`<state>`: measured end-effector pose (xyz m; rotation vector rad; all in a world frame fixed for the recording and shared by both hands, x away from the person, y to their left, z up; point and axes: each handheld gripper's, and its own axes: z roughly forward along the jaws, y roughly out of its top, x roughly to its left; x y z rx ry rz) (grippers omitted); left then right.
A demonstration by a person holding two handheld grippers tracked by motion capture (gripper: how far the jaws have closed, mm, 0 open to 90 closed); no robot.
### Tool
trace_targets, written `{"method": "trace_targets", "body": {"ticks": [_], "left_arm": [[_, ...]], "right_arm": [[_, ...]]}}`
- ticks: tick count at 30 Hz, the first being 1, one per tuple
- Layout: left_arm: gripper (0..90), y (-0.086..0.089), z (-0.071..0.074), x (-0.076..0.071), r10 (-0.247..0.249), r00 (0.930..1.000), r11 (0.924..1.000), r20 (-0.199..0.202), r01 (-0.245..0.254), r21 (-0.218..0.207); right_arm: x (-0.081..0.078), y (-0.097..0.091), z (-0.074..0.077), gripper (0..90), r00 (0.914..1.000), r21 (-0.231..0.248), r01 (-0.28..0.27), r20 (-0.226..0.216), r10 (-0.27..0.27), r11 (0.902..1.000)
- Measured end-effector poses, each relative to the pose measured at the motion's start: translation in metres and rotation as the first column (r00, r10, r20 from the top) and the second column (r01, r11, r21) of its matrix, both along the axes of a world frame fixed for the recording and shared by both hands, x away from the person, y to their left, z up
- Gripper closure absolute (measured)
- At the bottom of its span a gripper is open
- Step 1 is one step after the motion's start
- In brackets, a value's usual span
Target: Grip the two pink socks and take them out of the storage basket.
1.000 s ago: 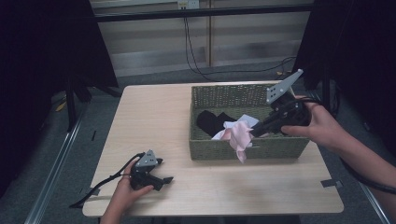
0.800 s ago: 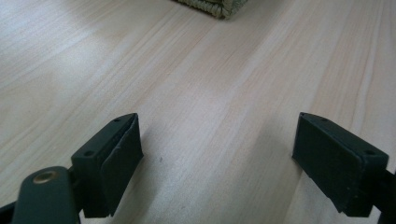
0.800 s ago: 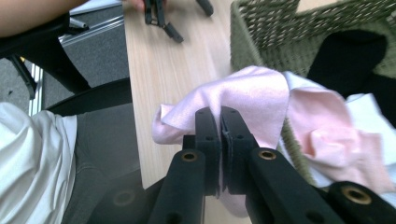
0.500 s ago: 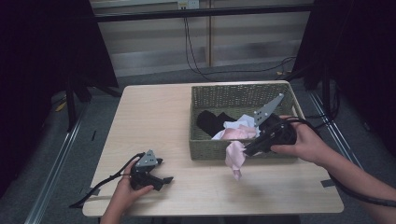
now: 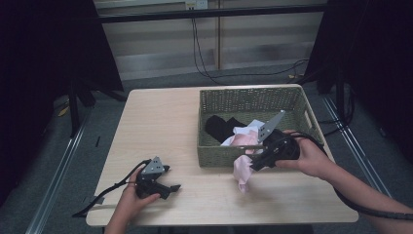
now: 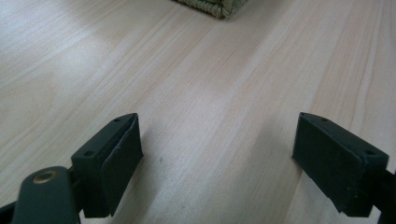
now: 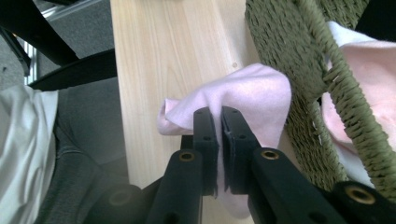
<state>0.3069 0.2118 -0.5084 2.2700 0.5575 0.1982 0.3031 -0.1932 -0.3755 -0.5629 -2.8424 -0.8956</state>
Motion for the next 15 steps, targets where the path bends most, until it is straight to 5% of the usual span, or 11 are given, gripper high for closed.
{"method": "trace_targets", "body": {"ticks": [6, 15], "left_arm": [[14.9, 0.0, 0.0, 0.0, 0.0, 1.0, 1.0, 0.0, 0.0, 0.0], [14.9, 0.0, 0.0, 0.0, 0.0, 1.0, 1.0, 0.0, 0.0, 0.0]], "right_arm": [[-0.001, -0.001, 0.001, 73.4, 0.9999, 0.01, 0.01, 0.006, -0.011, 0.9999], [0.012, -0.011, 0.031, 68.1, 0.9949, 0.046, 0.062, 0.077, -0.065, 0.997]]}}
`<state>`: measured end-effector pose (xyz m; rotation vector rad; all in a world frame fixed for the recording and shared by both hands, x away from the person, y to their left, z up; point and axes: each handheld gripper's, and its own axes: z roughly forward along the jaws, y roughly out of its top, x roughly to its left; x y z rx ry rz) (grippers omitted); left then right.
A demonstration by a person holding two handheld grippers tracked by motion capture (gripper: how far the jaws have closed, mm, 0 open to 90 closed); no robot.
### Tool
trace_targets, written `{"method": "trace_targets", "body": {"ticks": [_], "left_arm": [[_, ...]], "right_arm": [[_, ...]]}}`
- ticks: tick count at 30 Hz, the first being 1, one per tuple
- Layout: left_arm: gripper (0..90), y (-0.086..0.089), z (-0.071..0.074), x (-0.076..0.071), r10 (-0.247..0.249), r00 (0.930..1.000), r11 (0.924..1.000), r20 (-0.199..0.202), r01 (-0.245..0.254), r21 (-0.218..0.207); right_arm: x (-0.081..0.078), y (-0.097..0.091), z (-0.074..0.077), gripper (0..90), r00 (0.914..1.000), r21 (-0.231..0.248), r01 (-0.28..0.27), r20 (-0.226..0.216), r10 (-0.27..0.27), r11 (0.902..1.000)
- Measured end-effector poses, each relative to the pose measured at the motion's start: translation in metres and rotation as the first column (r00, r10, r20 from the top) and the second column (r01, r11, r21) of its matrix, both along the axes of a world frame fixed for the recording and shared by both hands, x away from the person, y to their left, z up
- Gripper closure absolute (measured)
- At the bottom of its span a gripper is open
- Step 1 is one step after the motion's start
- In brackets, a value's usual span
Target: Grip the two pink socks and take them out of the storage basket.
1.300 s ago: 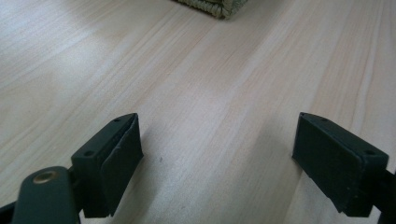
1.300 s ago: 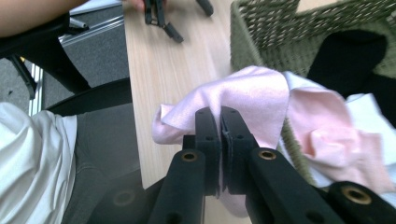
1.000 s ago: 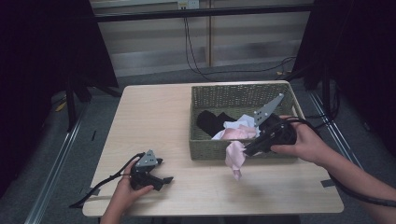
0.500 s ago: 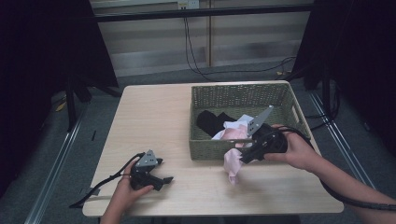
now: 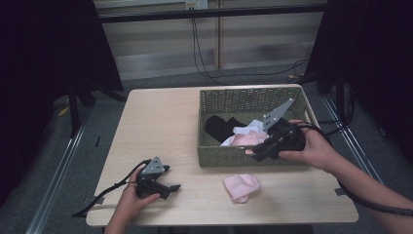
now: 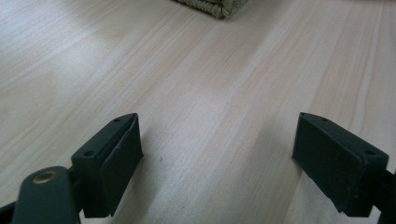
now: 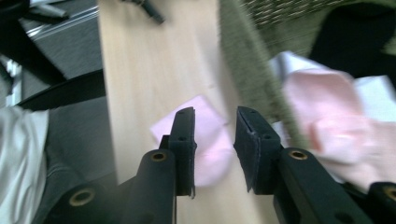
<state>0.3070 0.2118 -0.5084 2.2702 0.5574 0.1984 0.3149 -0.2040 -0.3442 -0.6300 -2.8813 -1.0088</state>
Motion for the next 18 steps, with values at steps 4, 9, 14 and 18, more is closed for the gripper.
{"method": "trace_targets", "body": {"ticks": [4, 9, 14, 18], "left_arm": [[14.9, 0.0, 0.0, 0.0, 0.0, 1.0, 1.0, 0.0, 0.0, 0.0], [14.9, 0.0, 0.0, 0.0, -0.001, 1.0, 1.0, 0.003, 0.001, -0.002], [14.9, 0.0, 0.0, 0.0, -0.001, 1.0, 1.0, 0.003, 0.001, -0.002], [14.9, 0.0, 0.0, 0.0, -0.001, 1.0, 1.0, 0.003, 0.001, -0.002]], "right_arm": [[0.015, -0.006, 0.004, 66.3, 0.9989, -0.008, 0.044, 0.02, -0.043, 0.999], [0.037, -0.013, -0.003, 63.1, 0.9913, -0.054, 0.131, 0.025, -0.129, 0.99], [0.058, -0.018, -0.016, 61.7, 0.9827, -0.07, 0.185, 0.009, -0.185, 0.9802], [0.07, -0.017, -0.026, 59.5, 0.9769, -0.091, 0.213, 0.001, -0.214, 0.9728]]}}
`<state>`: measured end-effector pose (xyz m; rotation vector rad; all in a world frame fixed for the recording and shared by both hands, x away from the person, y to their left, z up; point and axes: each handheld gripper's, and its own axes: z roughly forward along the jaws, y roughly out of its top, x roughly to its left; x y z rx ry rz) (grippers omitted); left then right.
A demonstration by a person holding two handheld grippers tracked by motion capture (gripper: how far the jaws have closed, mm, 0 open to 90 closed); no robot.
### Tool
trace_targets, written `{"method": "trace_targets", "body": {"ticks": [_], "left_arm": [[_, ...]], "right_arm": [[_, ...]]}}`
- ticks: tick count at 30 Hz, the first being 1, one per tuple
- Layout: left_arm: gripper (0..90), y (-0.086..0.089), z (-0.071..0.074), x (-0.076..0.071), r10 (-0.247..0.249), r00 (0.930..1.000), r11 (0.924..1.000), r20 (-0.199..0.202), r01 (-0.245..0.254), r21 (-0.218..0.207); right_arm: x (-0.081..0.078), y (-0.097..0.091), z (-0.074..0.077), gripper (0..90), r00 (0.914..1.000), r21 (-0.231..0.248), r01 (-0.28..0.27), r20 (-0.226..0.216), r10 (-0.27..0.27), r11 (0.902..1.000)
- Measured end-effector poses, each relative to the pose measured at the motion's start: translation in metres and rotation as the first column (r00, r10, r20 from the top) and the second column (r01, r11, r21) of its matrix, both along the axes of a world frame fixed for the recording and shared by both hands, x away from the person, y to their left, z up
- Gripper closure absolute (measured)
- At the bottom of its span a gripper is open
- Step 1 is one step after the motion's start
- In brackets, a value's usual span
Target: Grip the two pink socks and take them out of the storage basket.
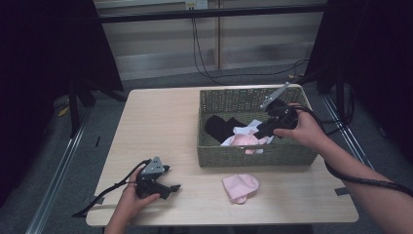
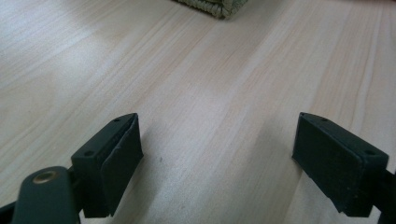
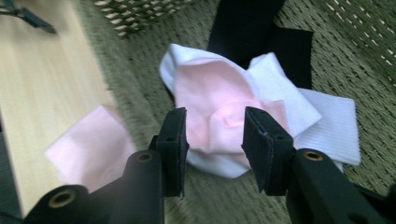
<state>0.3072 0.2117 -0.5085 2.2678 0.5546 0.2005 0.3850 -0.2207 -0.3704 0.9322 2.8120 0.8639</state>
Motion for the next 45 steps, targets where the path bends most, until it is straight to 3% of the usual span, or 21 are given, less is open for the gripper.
{"method": "trace_targets", "body": {"ticks": [4, 17, 39, 41, 44, 45], "left_arm": [[14.9, 0.0, 0.0, 0.0, -0.001, 1.0, 1.0, 0.0, 0.001, -0.003], [14.9, 0.0, 0.0, 0.0, -0.002, 1.0, 1.0, -0.003, 0.002, -0.003], [14.9, 0.0, 0.0, 0.0, -0.002, 1.0, 1.0, -0.003, 0.002, -0.003], [14.9, 0.0, 0.0, 0.0, -0.003, 1.0, 1.0, -0.003, 0.003, -0.003], [15.0, 0.0, 0.0, 0.0, -0.003, 1.0, 1.0, -0.003, 0.003, -0.003], [14.9, 0.0, 0.0, 0.0, -0.003, 1.0, 1.0, -0.003, 0.003, -0.003]], "right_arm": [[0.01, 0.003, -0.012, 58.6, 0.9998, -0.023, 0.011, -0.013, -0.012, 0.9997], [0.023, 0.004, -0.04, 56.9, 0.9956, -0.026, 0.04, -0.084, -0.042, 0.9988], [0.038, 0.01, -0.06, 52.3, 0.9907, -0.057, -0.037, -0.133, 0.03, 0.9977], [0.037, 0.012, -0.064, 56.3, 0.9893, -0.056, -0.046, -0.141, 0.038, 0.9974], [0.036, 0.013, -0.071, 71.0, 0.9876, -0.062, -0.052, -0.151, 0.043, 0.9967], [0.035, 0.013, -0.073, 80.3, 0.9857, -0.066, -0.055, -0.163, 0.043, 0.9963]]}}
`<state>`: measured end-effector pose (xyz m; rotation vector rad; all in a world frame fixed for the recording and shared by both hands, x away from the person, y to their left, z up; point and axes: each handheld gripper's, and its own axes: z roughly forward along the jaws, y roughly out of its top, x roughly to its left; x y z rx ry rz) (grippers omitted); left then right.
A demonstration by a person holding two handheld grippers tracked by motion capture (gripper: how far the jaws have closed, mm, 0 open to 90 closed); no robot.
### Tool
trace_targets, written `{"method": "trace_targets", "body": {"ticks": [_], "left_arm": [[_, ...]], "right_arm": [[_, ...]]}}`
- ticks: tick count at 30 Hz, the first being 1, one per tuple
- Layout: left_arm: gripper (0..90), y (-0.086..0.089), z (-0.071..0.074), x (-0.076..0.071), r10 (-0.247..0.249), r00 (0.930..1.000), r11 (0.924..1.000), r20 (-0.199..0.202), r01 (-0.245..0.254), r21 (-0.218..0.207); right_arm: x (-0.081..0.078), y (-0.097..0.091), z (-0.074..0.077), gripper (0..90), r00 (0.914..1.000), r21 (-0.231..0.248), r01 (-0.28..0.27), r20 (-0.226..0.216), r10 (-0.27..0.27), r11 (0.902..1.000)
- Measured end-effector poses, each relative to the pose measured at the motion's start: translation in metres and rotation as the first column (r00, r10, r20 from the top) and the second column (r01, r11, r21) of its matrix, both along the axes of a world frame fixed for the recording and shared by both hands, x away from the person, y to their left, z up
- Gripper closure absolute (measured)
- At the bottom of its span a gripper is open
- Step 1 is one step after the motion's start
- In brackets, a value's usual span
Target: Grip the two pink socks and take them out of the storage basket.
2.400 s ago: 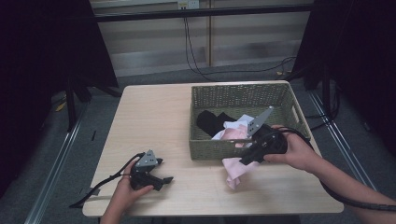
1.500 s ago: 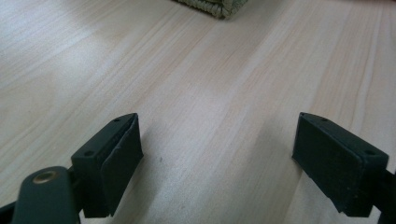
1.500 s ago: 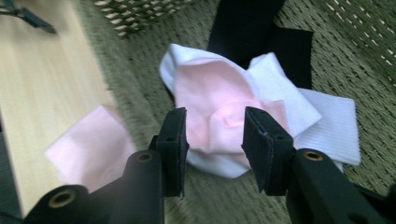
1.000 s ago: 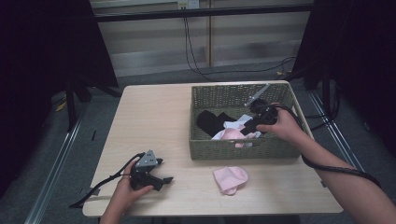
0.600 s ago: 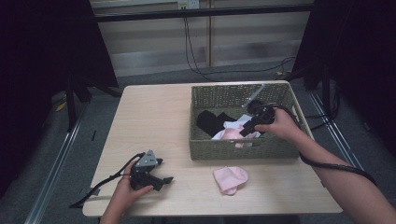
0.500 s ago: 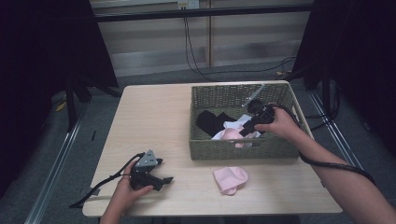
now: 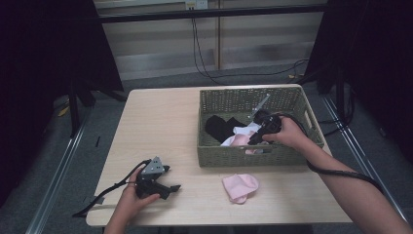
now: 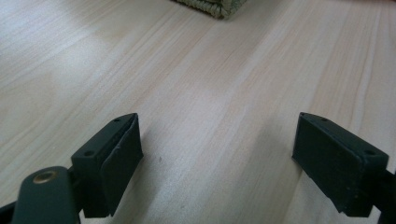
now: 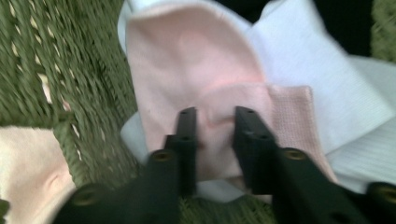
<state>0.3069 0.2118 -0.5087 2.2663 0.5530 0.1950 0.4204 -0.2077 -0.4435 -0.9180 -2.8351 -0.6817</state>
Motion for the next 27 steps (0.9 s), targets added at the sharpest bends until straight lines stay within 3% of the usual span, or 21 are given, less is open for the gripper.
{"method": "trace_targets", "body": {"ticks": [2, 5, 7, 16, 21, 23, 27], "left_arm": [[14.9, 0.0, 0.0, 0.0, 0.0, 1.0, 1.0, 0.0, 0.0, 0.0], [14.9, 0.0, 0.0, 0.0, 0.0, 1.0, 1.0, 0.0, 0.0, 0.0], [14.9, 0.0, 0.0, 0.0, 0.0, 1.0, 1.0, 0.0, 0.0, -0.001], [14.9, 0.0, 0.0, 0.0, -0.002, 1.0, 1.0, 0.003, 0.002, 0.0], [14.9, 0.0, 0.0, 0.0, -0.002, 1.0, 1.0, 0.003, 0.002, 0.001], [14.9, 0.0, 0.0, 0.0, 0.0, 1.0, 1.0, 0.002, 0.0, -0.001], [14.9, 0.0, 0.0, 0.0, -0.001, 1.0, 1.0, 0.002, 0.001, -0.001]], "right_arm": [[0.0, -0.002, -0.001, 90.0, 0.9998, 0.002, 0.001, -0.021, -0.001, 1.0], [0.001, -0.008, 0.004, 90.0, 0.9997, 0.037, 0.018, -0.016, -0.018, 0.9991], [0.002, -0.011, 0.009, 90.0, 0.9998, 0.014, 0.015, -0.012, -0.015, 0.9998], [0.003, -0.021, 0.043, 90.0, 0.9994, 0.015, 0.028, 0.02, -0.028, 0.9995], [0.002, -0.021, 0.045, 90.0, 0.9994, 0.023, 0.032, 0.01, -0.032, 0.9992], [0.003, -0.019, 0.039, 76.8, 0.999, 0.031, 0.04, 0.02, -0.04, 0.9987], [0.004, -0.013, 0.025, 62.2, 0.9991, 0.038, 0.04, 0.014, -0.04, 0.9985]]}}
